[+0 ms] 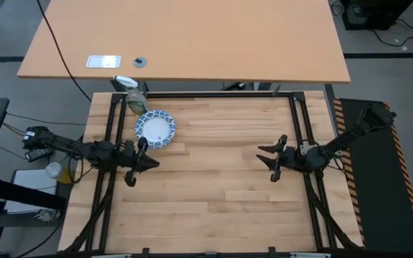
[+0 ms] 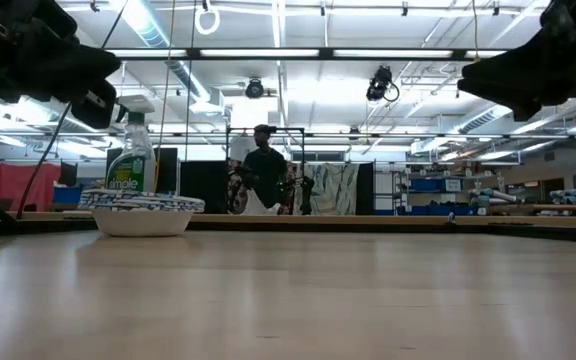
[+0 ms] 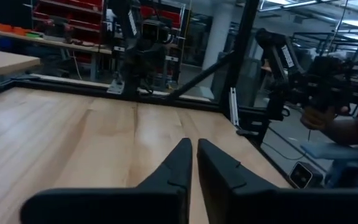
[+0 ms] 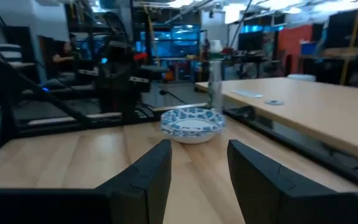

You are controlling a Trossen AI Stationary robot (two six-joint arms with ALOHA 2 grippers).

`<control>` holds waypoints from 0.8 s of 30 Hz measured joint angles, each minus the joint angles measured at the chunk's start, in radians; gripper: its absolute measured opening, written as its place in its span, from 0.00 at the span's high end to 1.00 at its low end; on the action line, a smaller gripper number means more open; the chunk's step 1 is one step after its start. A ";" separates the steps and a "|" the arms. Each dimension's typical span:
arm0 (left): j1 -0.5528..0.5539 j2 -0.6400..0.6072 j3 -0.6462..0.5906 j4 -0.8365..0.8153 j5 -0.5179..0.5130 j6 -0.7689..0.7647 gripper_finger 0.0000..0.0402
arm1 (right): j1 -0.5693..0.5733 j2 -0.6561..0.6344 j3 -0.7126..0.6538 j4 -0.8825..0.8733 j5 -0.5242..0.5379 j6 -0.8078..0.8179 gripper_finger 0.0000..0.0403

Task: Nest bowls inside each other
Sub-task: Return to Home Position

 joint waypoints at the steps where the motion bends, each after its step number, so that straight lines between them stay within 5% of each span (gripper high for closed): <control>1: 0.000 0.000 0.000 0.000 0.000 0.004 0.94 | 0.017 -0.004 0.000 0.003 0.029 -0.018 0.59; 6: 0.000 -0.036 0.000 -0.010 0.000 0.020 0.99 | 0.134 -0.082 0.000 0.013 0.249 -0.186 0.59; 9: 0.000 -0.067 0.000 -0.018 0.000 0.023 0.99 | 0.180 -0.158 0.000 -0.005 0.258 -0.243 0.60; 14: 0.001 -0.099 0.000 -0.007 -0.009 0.022 0.98 | 0.119 -0.244 0.000 -0.144 0.090 -0.166 0.63; 24: 0.001 -0.098 0.000 0.055 -0.063 0.054 0.98 | -0.241 -0.268 0.000 -0.206 -0.380 -0.043 0.66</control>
